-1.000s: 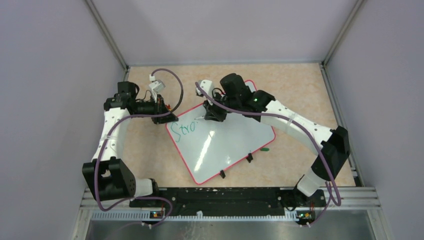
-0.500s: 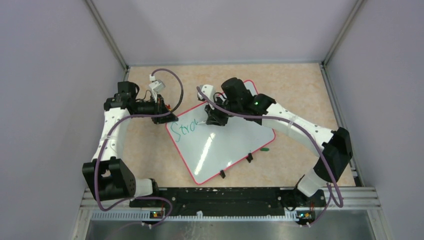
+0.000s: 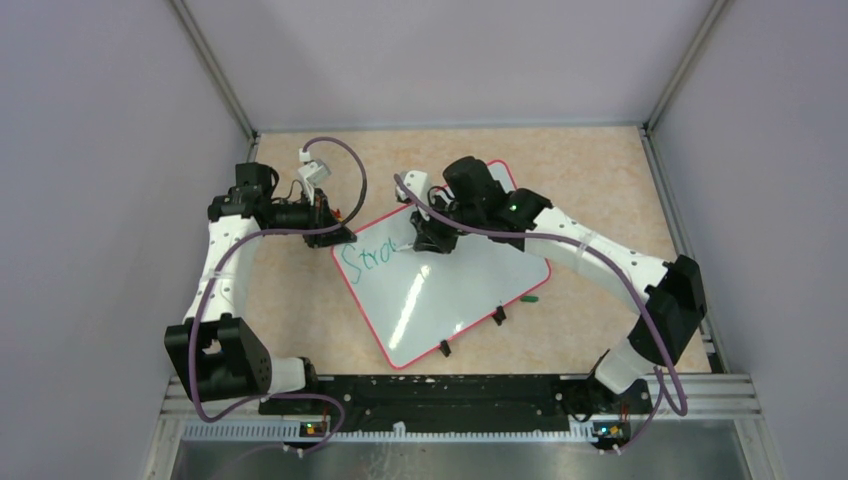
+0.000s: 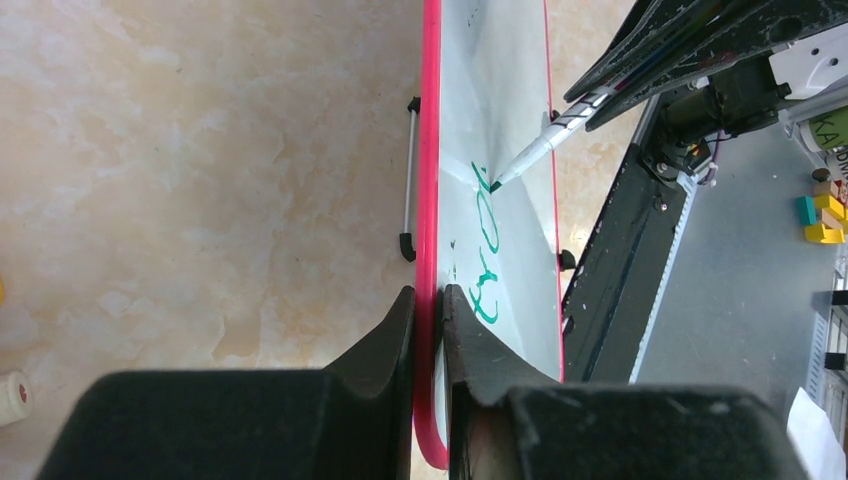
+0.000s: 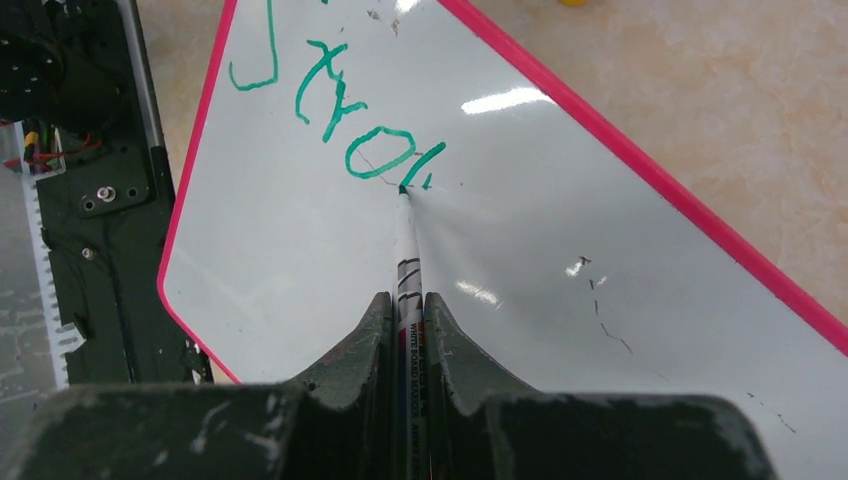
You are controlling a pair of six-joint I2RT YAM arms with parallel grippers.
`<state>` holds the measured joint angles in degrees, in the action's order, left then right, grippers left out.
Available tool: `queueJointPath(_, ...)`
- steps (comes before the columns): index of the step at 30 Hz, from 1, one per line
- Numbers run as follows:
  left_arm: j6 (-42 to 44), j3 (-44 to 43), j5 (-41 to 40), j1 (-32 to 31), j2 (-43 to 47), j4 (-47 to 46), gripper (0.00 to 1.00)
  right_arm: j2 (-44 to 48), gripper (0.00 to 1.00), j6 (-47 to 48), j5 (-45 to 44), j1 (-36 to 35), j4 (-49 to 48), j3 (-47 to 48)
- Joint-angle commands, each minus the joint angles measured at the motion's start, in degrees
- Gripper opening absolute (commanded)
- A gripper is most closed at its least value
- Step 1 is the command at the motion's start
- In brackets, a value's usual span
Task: Write a sentence on the whiteboard
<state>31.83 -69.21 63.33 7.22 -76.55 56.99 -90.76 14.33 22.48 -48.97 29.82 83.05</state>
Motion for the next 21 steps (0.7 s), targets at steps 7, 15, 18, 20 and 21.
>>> queueJointPath(7, 1.1, 0.2, -0.3, -0.4, 0.7, -2.2, 0.0, -1.1, 0.0, -0.4, -3.9, 0.8, -2.1, 4.9)
queueJointPath(15, 0.8, 0.2, -0.4, -0.4, 0.4, -2.5, 0.0, -0.5, 0.0, -0.5, -5.1, 2.0, -1.6, 4.5)
queueJointPath(18, 0.7, 0.3, -0.5, -0.4, 0.5, -2.7, 0.0, 0.2, 0.0, -0.4, -5.2, 2.3, -1.4, 3.7)
queueJointPath(20, 0.6, 0.3, -0.4, -0.5, 0.5, -2.7, 0.0, 0.7, 0.0, -0.3, -5.2, 2.3, -1.1, 3.1)
queueJointPath(21, 0.6, 0.3, -0.5, -0.5, 0.4, -2.7, 0.0, 0.9, 0.0, -0.3, -5.2, 2.3, -1.1, 2.7)
